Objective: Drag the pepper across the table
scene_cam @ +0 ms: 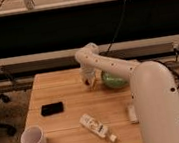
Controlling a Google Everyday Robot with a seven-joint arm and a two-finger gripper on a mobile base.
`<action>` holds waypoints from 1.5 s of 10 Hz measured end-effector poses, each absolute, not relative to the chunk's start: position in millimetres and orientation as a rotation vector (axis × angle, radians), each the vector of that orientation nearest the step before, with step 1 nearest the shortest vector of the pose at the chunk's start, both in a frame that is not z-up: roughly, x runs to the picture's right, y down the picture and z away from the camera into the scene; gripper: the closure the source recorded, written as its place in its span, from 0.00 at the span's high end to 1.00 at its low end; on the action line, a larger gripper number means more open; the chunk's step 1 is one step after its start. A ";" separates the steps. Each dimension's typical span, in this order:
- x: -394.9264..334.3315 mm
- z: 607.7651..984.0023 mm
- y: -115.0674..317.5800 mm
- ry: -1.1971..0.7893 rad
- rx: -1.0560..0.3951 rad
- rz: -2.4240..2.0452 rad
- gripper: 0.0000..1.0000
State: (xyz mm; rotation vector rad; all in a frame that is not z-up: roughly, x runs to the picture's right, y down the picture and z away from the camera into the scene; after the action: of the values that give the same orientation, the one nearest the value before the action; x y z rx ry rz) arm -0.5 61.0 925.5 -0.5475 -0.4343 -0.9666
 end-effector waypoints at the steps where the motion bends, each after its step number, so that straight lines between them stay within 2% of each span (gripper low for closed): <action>1: 4.3 924.0 61.8 -0.433 -0.549 -0.962 0.00; 15: 49.0 886.1 101.2 -0.415 -0.558 -0.879 0.00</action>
State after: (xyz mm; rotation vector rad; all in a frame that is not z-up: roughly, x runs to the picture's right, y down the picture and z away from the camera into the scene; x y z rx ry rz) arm 49.0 101.2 886.1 -0.5580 -0.4153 -0.8794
